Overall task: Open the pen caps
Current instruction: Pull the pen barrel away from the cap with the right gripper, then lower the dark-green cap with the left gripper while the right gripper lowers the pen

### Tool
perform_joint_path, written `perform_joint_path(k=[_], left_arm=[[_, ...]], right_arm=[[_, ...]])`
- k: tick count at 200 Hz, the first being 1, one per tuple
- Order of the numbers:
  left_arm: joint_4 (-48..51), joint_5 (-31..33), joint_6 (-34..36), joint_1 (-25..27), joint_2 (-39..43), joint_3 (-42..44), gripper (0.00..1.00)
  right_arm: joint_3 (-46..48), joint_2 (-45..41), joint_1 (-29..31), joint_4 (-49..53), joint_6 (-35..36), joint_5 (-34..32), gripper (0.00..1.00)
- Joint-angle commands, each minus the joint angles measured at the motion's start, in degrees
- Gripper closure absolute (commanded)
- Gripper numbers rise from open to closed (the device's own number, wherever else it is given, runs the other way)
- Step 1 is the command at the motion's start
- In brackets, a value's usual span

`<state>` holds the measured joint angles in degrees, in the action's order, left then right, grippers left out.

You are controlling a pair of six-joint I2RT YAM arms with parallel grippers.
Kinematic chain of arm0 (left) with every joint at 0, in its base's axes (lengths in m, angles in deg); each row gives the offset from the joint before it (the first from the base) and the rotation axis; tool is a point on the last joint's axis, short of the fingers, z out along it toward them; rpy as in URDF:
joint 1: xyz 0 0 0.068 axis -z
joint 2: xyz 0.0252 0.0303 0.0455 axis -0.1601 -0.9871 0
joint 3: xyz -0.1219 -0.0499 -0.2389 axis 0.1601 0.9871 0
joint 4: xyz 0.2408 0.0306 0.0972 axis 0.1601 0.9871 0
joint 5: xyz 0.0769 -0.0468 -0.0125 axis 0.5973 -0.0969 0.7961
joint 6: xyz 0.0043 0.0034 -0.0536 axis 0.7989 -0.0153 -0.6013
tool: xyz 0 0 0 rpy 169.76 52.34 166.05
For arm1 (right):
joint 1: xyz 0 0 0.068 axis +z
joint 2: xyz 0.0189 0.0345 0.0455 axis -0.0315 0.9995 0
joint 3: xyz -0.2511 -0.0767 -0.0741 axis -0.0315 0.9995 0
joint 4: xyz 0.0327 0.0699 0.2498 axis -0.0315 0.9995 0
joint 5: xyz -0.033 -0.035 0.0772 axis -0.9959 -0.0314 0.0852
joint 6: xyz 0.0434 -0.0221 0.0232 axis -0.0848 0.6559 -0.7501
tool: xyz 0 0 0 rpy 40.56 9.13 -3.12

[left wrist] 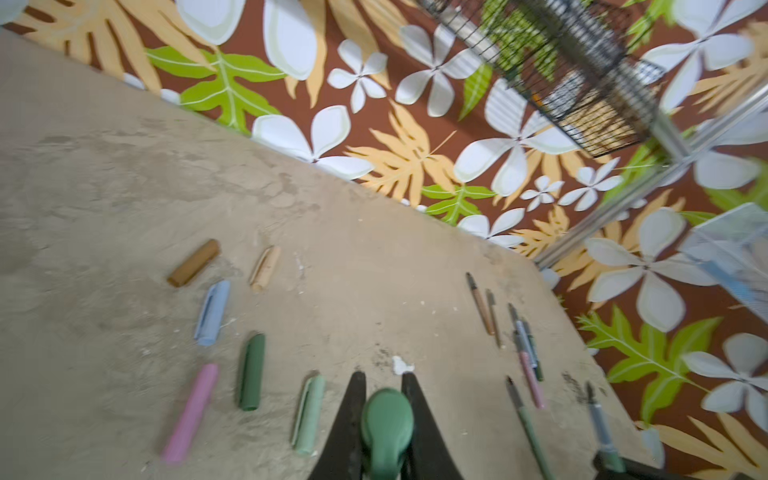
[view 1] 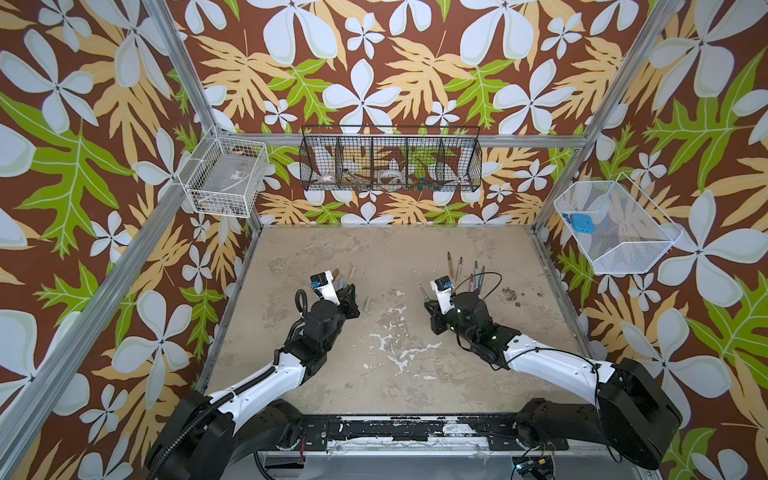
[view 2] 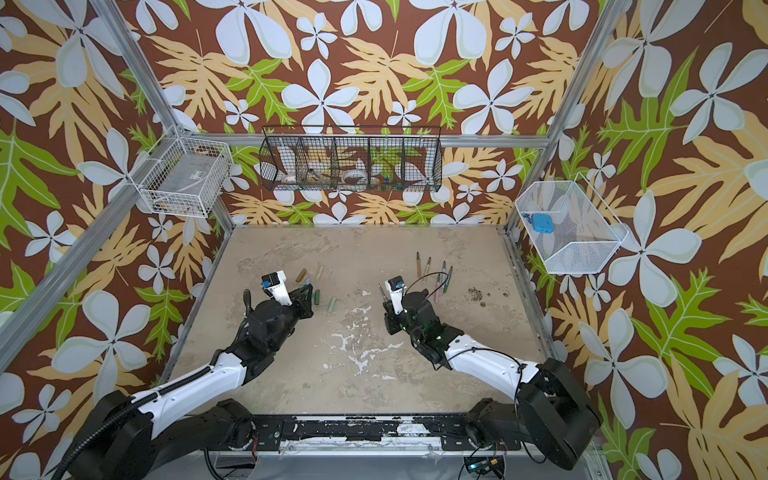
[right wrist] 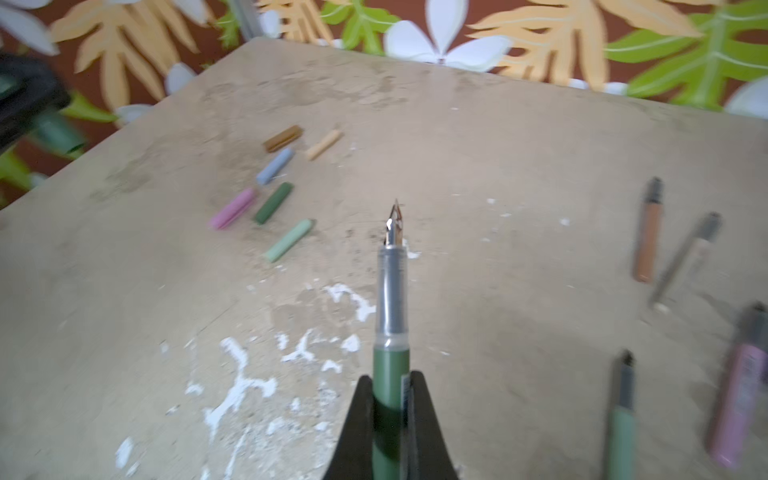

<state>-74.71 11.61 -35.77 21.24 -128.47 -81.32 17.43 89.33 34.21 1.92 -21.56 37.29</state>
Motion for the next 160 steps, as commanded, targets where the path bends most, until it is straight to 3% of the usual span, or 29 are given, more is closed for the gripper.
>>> perform_joint_path(k=[1, 76, 160], left_arm=[[7.18, 6.86, 0.8, -0.76, -1.73, -1.74, 1.0], [10.36, 5.67, -1.05, -9.57, -7.78, -2.81, 1.0], [10.45, 1.75, 0.43, -12.56, -16.65, -4.87, 1.0]], right_arm=[[0.85, -0.46, -3.89, 3.43, -5.62, -7.09, 1.0], [4.54, -1.71, -17.26, 4.02, -9.94, -6.39, 1.0], [2.54, 6.31, -20.2, 5.63, -8.48, -1.39, 1.0]])
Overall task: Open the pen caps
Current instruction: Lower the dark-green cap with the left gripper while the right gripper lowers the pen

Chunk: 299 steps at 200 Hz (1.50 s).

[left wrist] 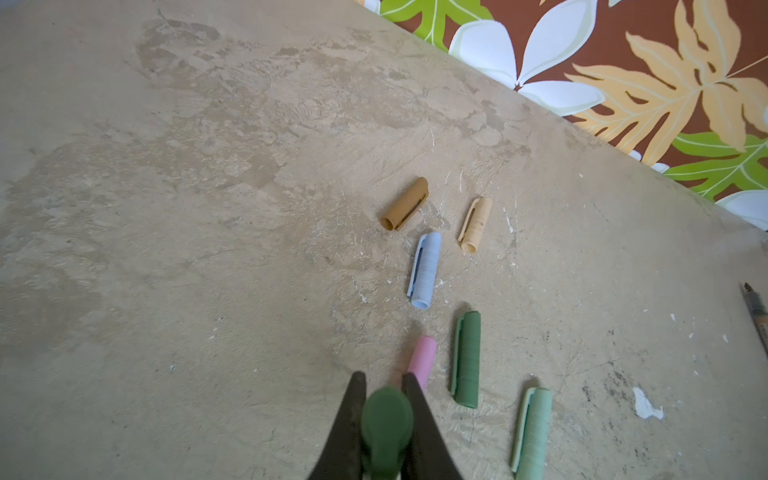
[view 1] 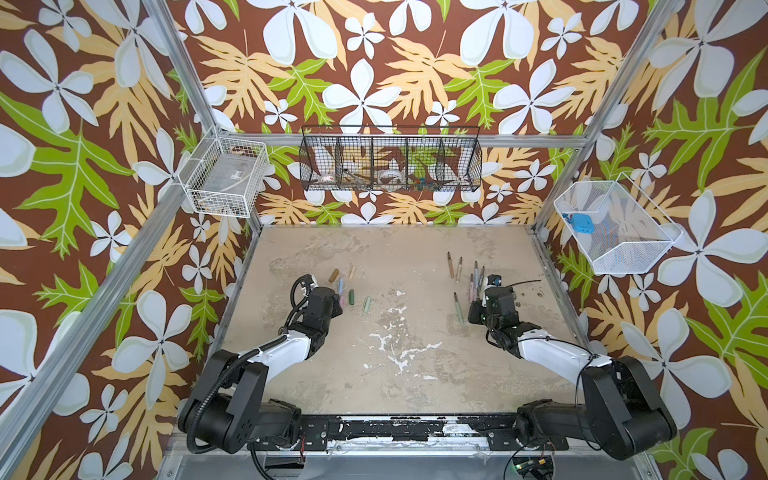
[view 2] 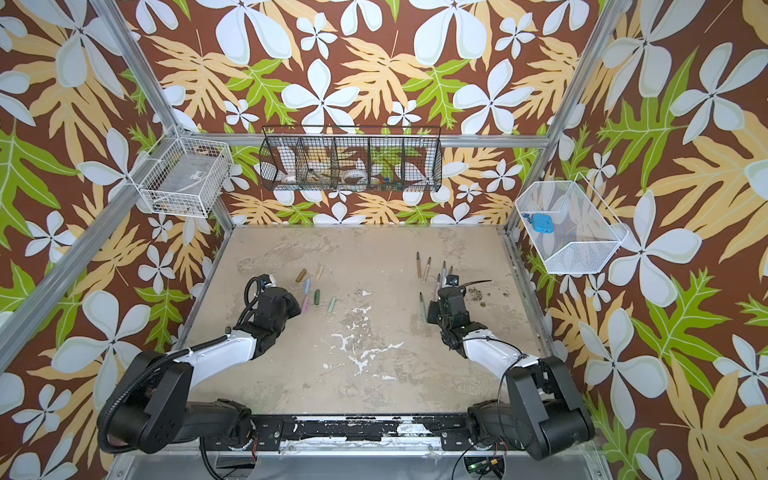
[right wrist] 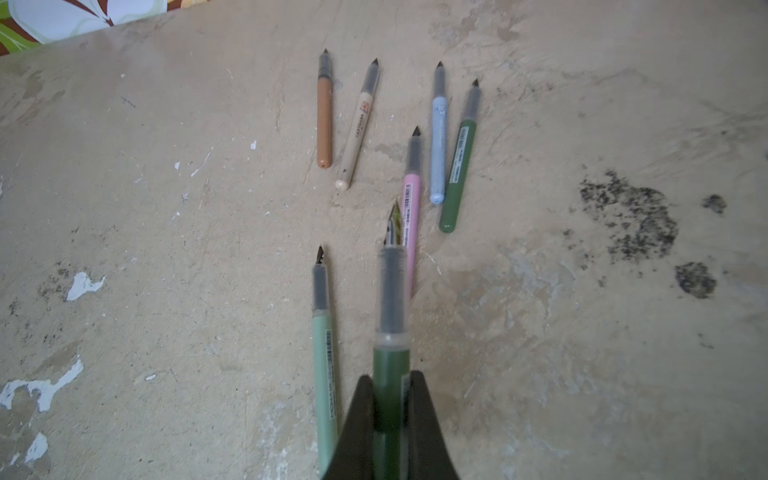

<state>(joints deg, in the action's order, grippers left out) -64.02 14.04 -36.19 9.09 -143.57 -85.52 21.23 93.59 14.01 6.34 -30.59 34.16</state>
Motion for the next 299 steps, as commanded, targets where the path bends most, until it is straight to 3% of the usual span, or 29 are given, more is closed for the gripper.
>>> perform_joint_path(k=[1, 72, 136, 170, 207, 259, 299], left_arm=[[-0.24, -0.66, 0.89, -0.44, -1.64, -0.69, 1.0], [-0.21, -7.27, 1.13, -2.2, -8.61, -2.96, 1.0], [1.41, -9.06, 1.39, -2.4, -12.28, -4.93, 0.93], [1.77, -9.59, 0.66, -2.74, -12.3, -5.04, 0.9], [2.71, -9.1, 0.43, -2.75, -13.27, -5.9, 0.8], [3.85, -9.5, 0.44, -2.84, -13.76, -6.76, 0.67], [3.22, -11.12, 0.93, -2.89, -11.87, -6.38, 0.63]], right_arm=[[-1.29, 2.19, 0.0, 1.19, 0.55, 1.69, 1.0], [-4.07, 9.24, -0.08, 2.22, 1.09, 1.51, 0.99], [-5.09, 12.44, -0.17, 2.0, 1.27, 1.38, 0.94], [-5.14, 12.96, -0.24, 1.86, 1.18, 1.29, 0.88], [-5.44, 13.75, -0.28, 1.52, 1.25, 2.58, 0.76], [-3.73, 9.35, -0.22, 0.15, 1.45, 3.27, 0.73], [-0.38, 1.68, -0.19, -1.6, 1.42, 0.9, 0.74]])
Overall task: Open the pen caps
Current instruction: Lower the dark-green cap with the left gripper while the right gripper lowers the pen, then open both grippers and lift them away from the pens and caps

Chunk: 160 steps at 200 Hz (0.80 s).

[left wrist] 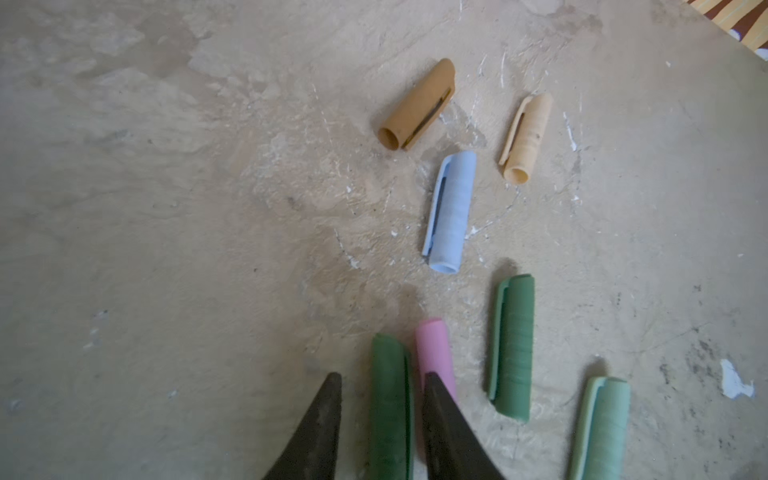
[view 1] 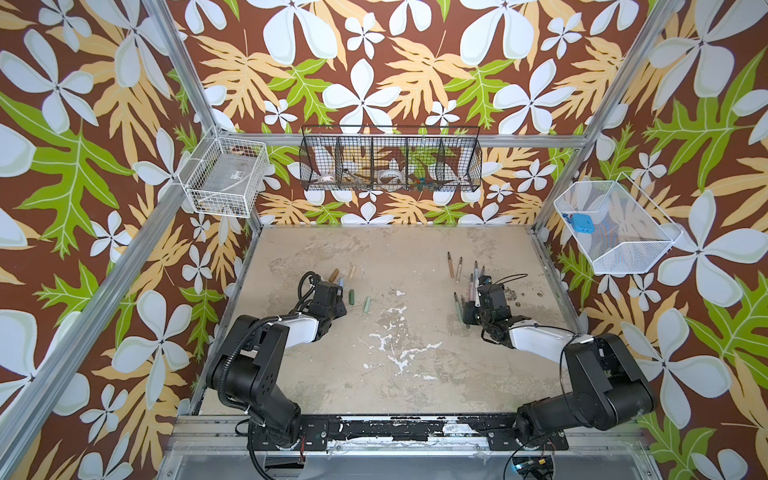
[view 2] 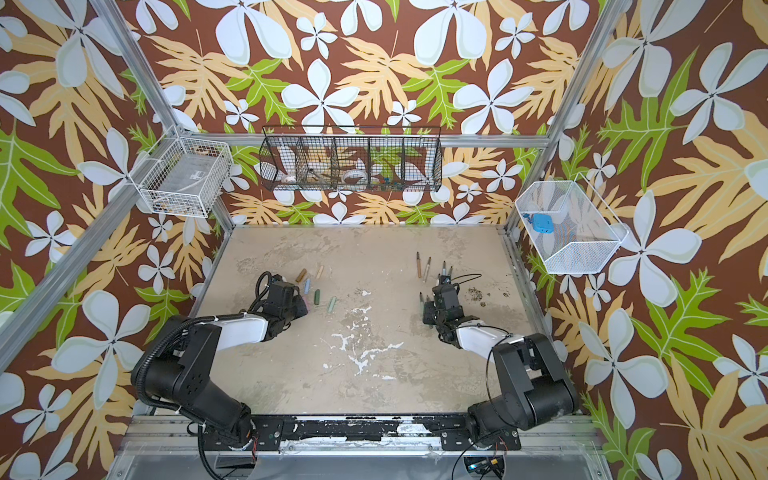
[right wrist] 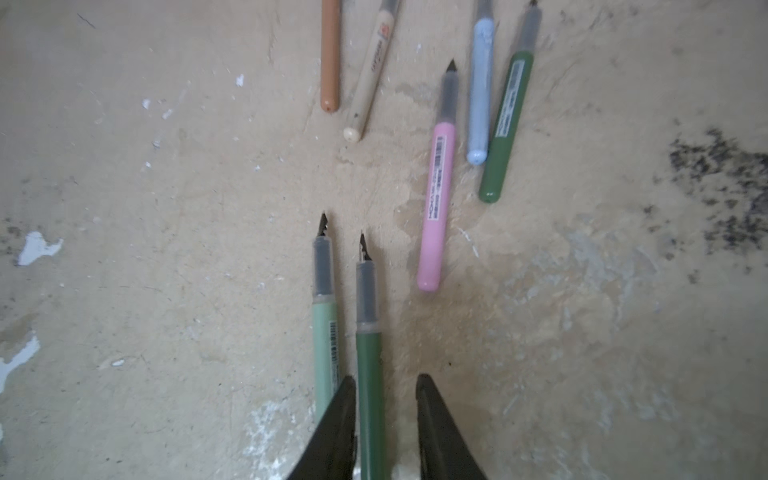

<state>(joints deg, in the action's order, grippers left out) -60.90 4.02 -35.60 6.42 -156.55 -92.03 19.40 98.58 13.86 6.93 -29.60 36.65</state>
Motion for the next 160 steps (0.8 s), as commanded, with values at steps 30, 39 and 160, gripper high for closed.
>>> perform_joint_path(k=[30, 39, 160], left_arm=[[-3.3, -0.92, 0.12, -0.22, 7.31, 3.35, 0.53], [-4.5, -0.54, 0.25, -0.19, 10.72, 4.83, 0.47], [-37.06, 23.15, 24.73, 0.34, 47.45, 33.17, 0.0]], right_arm=[[5.13, -12.49, -0.03, -4.5, 0.99, -3.07, 0.71], [6.74, -16.92, -0.1, -5.35, 1.16, -4.29, 0.68], [24.36, -40.0, -0.69, -26.27, 13.91, -29.12, 0.0]])
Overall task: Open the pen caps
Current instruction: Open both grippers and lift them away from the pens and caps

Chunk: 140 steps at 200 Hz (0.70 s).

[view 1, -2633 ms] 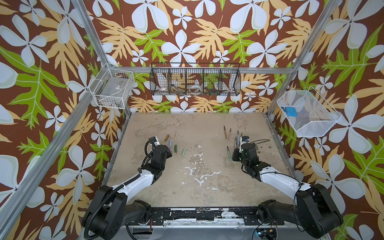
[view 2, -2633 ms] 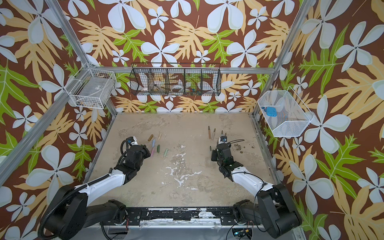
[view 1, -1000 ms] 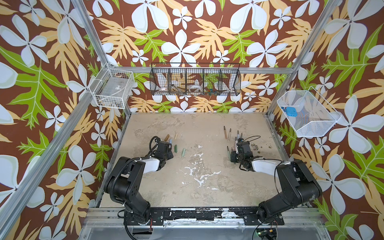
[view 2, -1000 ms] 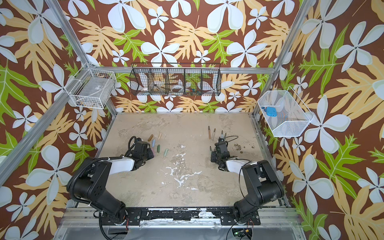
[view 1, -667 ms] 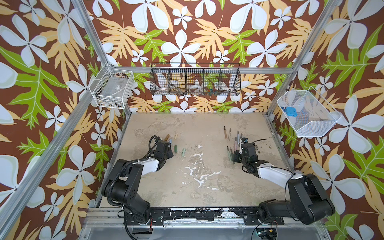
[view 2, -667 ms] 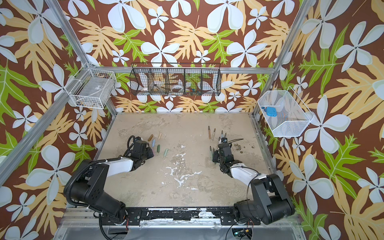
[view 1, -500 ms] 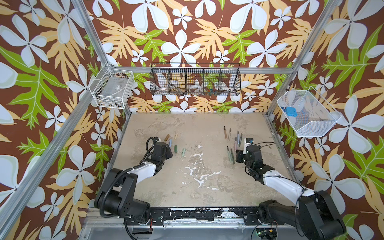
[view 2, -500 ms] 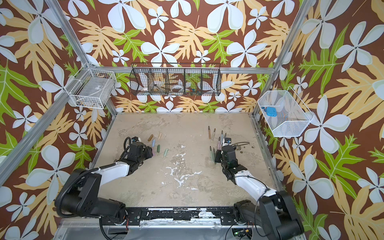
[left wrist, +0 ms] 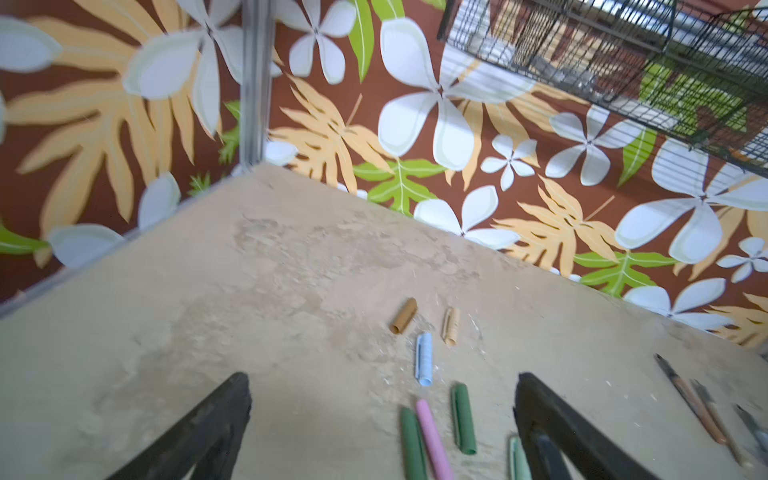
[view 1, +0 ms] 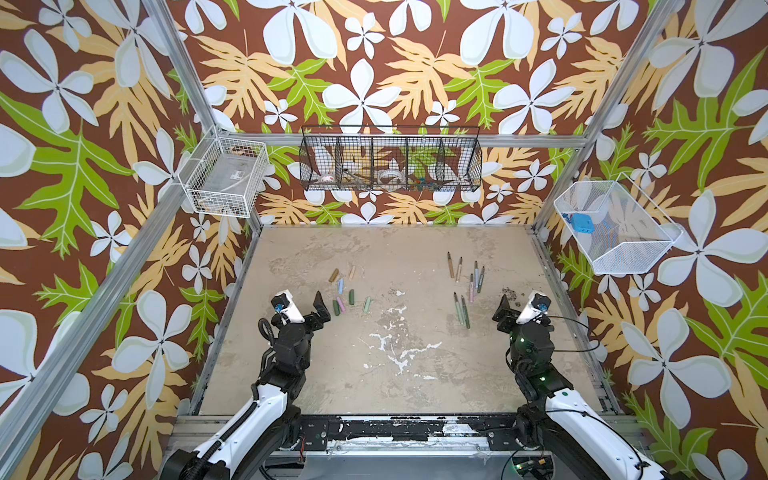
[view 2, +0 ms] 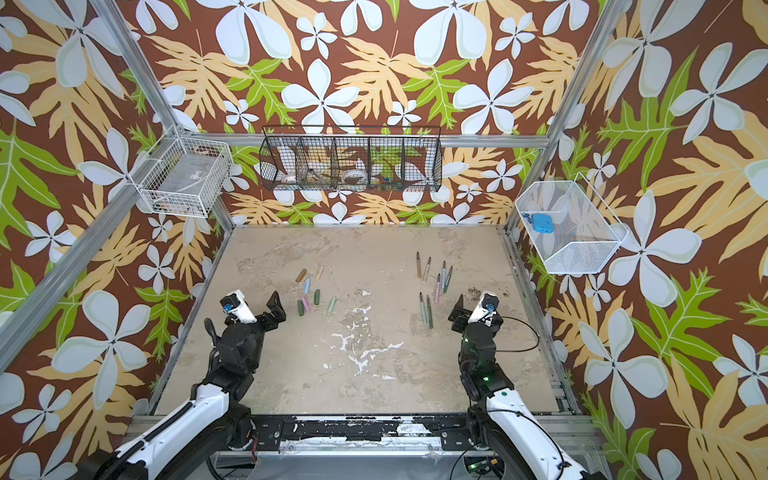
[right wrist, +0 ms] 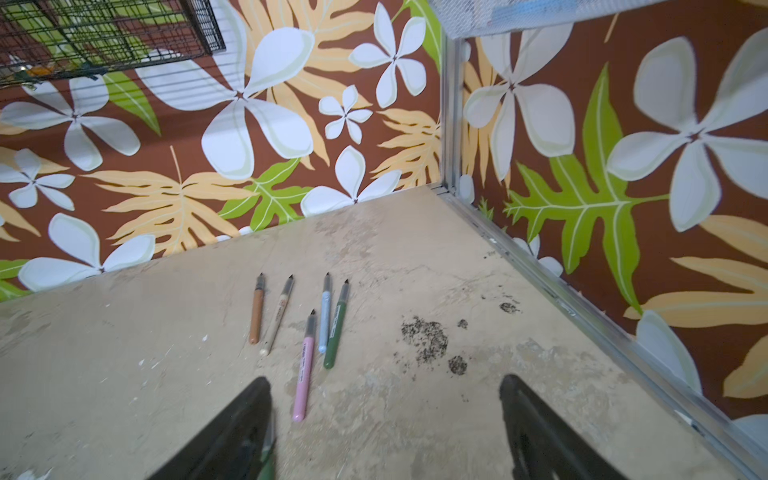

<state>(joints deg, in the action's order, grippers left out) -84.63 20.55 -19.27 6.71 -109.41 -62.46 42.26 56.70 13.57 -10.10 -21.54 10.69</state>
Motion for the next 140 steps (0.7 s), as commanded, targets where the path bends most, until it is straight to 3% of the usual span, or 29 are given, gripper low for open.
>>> perform_joint_path(k=[1, 34, 68, 96, 109, 140], left_arm=[[-13.79, 6.72, 8.6, 0.02, 0.17, 3.89, 0.0], [-21.68, 15.2, 14.49, -0.36, -8.69, 5.3, 0.0], [-30.47, 9.64, 15.55, -2.18, -20.17, 4.94, 0.0], [-34.02, 5.45, 14.97, -3.63, -25.79, 2.82, 0.0], [-37.04, 0.69, 13.87, -5.55, -28.28, 3.17, 0.0], [-44.35, -3.56, 15.67, -6.1, -37.64, 2.15, 0.0]], right_arm=[[1.57, 2.05, -0.46, -9.62, 6.02, -3.08, 0.0], [4.48, 10.4, -5.1, -22.95, 10.05, 4.83, 0.0], [1.74, 21.45, -13.0, -26.08, 5.84, 14.63, 0.0], [3.78, 29.4, -13.18, -37.87, 8.03, 13.65, 0.0], [3.27, 30.67, -13.18, -39.02, 9.41, 15.29, 0.01], [2.58, 36.79, -13.26, -43.75, 10.85, 18.54, 0.01]])
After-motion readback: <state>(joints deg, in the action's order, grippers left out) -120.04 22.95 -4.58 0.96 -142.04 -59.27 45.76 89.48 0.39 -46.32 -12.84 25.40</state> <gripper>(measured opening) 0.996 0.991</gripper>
